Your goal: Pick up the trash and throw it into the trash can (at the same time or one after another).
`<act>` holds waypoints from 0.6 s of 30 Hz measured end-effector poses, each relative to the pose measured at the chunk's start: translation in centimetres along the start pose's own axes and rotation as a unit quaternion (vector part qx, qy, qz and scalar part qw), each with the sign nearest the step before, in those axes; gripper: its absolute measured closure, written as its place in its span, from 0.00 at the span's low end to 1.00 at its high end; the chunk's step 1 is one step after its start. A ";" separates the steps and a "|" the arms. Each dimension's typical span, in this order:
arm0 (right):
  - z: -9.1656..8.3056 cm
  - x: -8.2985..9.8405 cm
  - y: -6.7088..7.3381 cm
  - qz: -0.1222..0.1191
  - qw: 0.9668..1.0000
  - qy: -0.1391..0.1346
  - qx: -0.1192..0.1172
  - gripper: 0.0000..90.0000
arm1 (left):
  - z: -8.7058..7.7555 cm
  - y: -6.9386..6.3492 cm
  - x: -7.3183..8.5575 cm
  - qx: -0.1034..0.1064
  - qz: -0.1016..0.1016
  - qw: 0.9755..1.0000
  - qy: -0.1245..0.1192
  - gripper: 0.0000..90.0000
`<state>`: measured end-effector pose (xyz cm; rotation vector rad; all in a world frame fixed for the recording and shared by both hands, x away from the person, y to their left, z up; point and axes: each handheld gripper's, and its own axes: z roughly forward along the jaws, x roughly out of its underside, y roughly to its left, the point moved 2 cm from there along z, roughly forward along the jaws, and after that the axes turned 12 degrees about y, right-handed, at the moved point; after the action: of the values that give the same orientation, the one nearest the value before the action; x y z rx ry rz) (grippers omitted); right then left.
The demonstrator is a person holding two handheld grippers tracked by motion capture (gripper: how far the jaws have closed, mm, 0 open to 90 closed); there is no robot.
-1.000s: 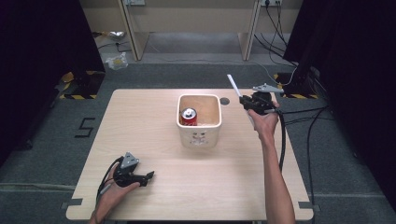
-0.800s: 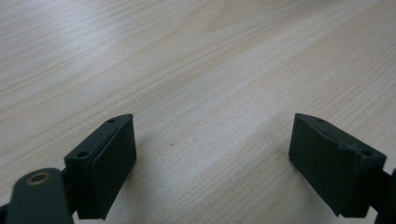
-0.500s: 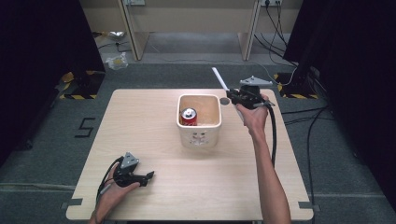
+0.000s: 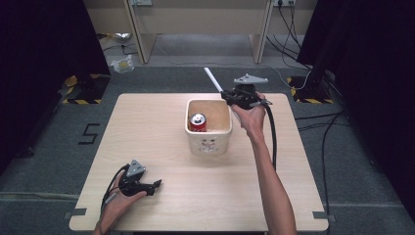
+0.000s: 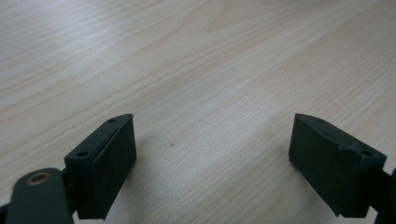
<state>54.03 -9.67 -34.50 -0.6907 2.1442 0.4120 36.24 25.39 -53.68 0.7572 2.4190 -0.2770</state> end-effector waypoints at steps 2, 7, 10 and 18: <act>0.3 -0.2 0.4 -0.002 1.000 0.001 -0.004 0.88 | 0.0 0.0 0.0 0.000 0.000 1.000 0.000 0.16; 1.2 -0.7 1.3 -0.004 1.000 0.002 -0.014 0.88 | 0.0 0.0 0.0 0.000 0.000 1.000 0.000 0.16; 2.0 -0.7 1.8 -0.005 1.000 0.009 -0.021 0.88 | 0.0 0.0 0.0 0.001 -0.001 1.000 0.000 0.16; 3.4 -0.8 2.6 -0.008 0.999 0.028 -0.029 0.88 | 0.0 0.0 0.0 0.000 0.000 1.000 0.000 0.16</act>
<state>54.98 -5.61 -35.76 -0.7594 2.1849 0.4515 36.24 25.40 -53.68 0.7576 2.4187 -0.2777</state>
